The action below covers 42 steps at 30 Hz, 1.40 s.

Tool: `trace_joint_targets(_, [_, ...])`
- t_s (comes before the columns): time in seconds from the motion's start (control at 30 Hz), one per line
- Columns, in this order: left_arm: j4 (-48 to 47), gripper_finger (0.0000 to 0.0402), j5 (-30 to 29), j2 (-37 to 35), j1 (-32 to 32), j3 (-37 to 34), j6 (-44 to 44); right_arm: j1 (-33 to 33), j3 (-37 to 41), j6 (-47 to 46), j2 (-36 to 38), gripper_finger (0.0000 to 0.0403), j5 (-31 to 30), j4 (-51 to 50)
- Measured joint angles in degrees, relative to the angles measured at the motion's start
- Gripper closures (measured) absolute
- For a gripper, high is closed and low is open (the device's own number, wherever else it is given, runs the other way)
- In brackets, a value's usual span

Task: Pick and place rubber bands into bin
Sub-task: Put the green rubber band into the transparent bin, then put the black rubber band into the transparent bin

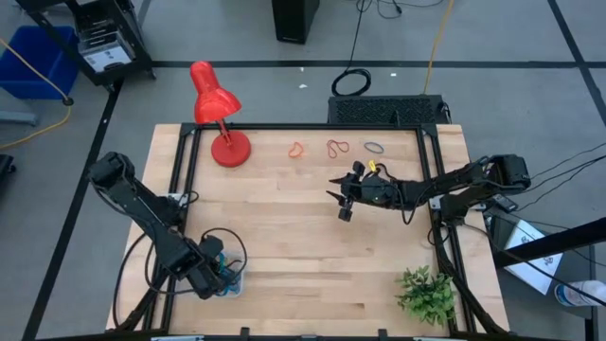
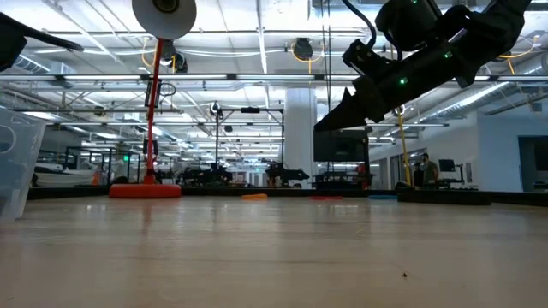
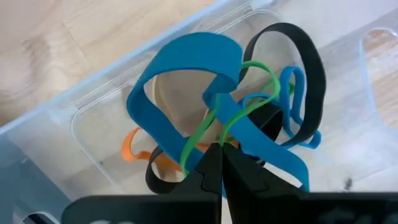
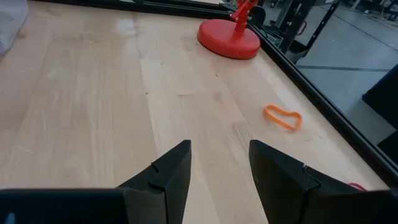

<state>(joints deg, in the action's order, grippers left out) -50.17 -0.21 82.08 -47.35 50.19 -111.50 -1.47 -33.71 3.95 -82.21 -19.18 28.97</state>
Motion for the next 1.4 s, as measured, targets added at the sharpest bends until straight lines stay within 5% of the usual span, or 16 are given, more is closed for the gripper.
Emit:
trace_joint_targets(0.53, [1.0,0.0293,0.2,0.0,1.8,0.0,7.4,0.0,0.0,0.2,0.0,0.0248,0.0,0.0])
trace_joint_targets(0.7, [1.0,0.0282,6.3,0.0,2.4,0.0,7.3,0.0,0.0,0.2,0.0,0.0248,0.0,0.0])
trace_joint_targets(0.93, [0.6,0.0282,6.7,-1.2,2.4,0.3,8.8,0.0,0.0,0.2,0.0,0.0248,0.0,0.0])
trace_joint_targets(1.03, [0.6,0.0282,0.6,-3.6,2.4,1.7,12.7,0.0,0.0,0.1,0.0,0.0248,0.0,0.0])
trace_joint_targets(1.4, [0.8,0.0282,-36.3,-15.0,4.1,4.9,45.3,0.0,0.0,0.1,0.0,0.0248,0.0,1.3])
